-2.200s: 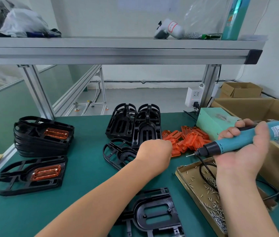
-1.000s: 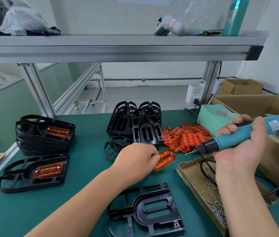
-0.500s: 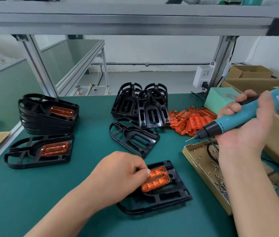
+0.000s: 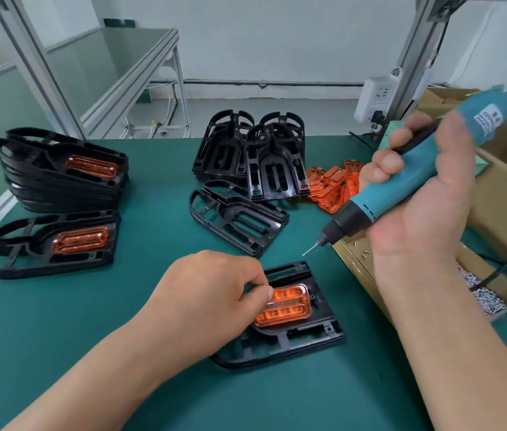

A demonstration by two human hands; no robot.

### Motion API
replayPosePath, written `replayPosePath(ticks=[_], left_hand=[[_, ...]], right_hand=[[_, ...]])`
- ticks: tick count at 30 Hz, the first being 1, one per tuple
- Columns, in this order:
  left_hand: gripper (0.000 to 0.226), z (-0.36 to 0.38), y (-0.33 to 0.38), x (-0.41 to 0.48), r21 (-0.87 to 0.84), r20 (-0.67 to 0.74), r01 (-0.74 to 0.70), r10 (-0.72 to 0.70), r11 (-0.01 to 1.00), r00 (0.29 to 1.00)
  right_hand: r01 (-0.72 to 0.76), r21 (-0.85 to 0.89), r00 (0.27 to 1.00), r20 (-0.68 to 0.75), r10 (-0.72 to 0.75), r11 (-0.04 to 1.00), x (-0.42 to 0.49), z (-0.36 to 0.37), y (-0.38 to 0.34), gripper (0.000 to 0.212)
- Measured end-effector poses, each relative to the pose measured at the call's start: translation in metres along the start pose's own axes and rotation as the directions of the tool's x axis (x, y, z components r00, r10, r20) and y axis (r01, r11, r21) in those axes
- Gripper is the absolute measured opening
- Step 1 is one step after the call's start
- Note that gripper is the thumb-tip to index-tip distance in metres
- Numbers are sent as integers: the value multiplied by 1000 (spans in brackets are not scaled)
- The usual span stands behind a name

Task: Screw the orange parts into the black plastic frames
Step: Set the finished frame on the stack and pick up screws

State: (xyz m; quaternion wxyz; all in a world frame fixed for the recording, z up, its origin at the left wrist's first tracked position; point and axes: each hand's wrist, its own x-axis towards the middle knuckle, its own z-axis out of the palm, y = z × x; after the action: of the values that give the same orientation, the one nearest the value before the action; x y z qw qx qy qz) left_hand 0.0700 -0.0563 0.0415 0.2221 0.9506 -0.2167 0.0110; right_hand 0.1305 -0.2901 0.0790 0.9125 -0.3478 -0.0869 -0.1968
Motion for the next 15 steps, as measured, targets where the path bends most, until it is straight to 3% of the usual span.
replayPosePath(ticks=[10,15], left_hand=[[18,-3,-3,4,-70,-28,42,-44,997,999],[6,-38,-31,5,-184,222,38,4,982,975]], right_hand=[[-38,-10,999,-19,37,999,-4,1,5,20],[-39,-17,999,-28,38,999,-4,0,6,21]])
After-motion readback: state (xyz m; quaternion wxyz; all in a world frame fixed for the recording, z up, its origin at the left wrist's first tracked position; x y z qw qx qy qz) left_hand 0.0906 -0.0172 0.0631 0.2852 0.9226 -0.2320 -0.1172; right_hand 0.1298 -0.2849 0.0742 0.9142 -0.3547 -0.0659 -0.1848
